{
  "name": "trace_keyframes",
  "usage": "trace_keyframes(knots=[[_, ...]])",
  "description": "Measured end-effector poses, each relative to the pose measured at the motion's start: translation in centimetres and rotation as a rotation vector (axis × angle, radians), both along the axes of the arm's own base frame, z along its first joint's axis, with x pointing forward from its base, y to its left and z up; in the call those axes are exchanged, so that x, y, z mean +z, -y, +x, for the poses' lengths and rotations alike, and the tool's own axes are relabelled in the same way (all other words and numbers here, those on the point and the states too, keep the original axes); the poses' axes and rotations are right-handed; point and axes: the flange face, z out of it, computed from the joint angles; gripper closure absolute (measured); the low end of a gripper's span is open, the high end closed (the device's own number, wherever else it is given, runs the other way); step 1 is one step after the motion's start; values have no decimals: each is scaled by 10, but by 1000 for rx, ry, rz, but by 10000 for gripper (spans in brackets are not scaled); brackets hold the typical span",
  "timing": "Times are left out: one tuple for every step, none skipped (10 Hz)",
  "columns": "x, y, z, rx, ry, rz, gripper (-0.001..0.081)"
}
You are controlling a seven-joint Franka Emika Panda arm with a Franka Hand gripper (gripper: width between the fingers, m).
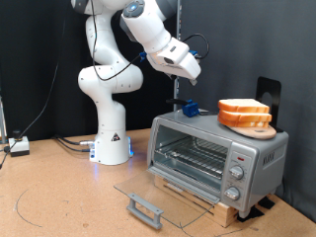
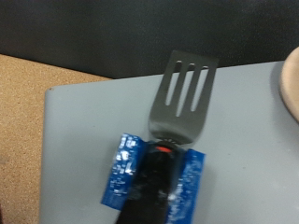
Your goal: Make a piece of toast with the oven
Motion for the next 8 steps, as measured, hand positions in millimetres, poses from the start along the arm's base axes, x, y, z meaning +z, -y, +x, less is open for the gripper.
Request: trace_keyframes(knots=[[-1,-2,-12,-11,8,-11,-3],[-2,-3,-24,-43,0,-23,-3],[-1,-2,-32,-105,-9,-36,-3],[3,-1,-38,-166,-9,-49,-3],[6,1,-42,-205,-8,-54,-3],[7,4,-43,-218,-2,-58,-3],[7,5,-43,-222,-2,-59,-3],[9,4,-43,-220,0,-58,-3]])
